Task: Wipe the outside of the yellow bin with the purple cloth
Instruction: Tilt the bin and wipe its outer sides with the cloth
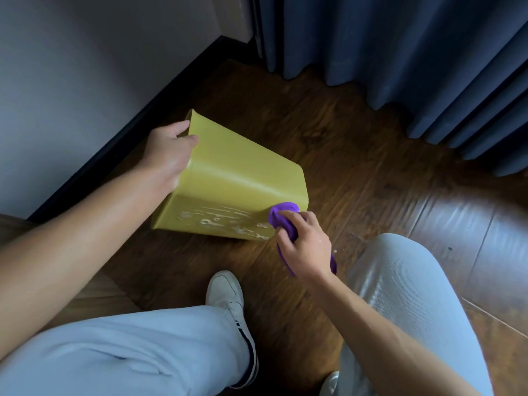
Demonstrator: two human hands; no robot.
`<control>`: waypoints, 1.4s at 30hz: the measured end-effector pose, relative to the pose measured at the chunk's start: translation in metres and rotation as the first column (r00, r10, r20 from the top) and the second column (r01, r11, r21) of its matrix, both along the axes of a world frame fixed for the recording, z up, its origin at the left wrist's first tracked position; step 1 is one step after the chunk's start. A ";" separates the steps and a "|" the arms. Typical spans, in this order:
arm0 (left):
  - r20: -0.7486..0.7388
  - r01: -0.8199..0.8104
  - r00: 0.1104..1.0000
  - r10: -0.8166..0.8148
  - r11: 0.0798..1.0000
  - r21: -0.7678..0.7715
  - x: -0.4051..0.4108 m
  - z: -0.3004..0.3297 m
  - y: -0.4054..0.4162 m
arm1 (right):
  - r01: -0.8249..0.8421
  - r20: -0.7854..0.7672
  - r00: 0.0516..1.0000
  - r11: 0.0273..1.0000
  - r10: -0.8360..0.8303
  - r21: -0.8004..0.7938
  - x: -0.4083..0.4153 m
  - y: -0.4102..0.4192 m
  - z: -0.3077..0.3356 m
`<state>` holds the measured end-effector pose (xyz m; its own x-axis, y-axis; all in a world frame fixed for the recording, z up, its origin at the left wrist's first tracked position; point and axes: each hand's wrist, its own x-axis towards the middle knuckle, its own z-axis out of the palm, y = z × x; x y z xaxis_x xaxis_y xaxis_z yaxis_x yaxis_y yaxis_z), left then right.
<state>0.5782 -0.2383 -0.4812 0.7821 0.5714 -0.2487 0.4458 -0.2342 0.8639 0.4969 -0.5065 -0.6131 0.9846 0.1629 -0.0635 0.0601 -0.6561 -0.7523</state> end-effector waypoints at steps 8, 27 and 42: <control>-0.009 -0.027 1.000 0.027 0.997 0.078 0.009 0.003 0.001 | 0.230 -0.045 0.973 0.948 -0.226 0.219 0.025 -0.016 0.006; -0.031 0.542 0.834 -0.551 0.807 0.234 -0.056 -0.008 0.019 | 0.433 -0.280 0.894 0.836 -0.351 0.337 0.036 -0.015 0.011; 0.015 0.307 0.931 -0.365 0.803 0.511 -0.041 -0.010 0.023 | 0.457 -0.349 0.872 0.826 -0.343 0.329 0.039 -0.012 0.014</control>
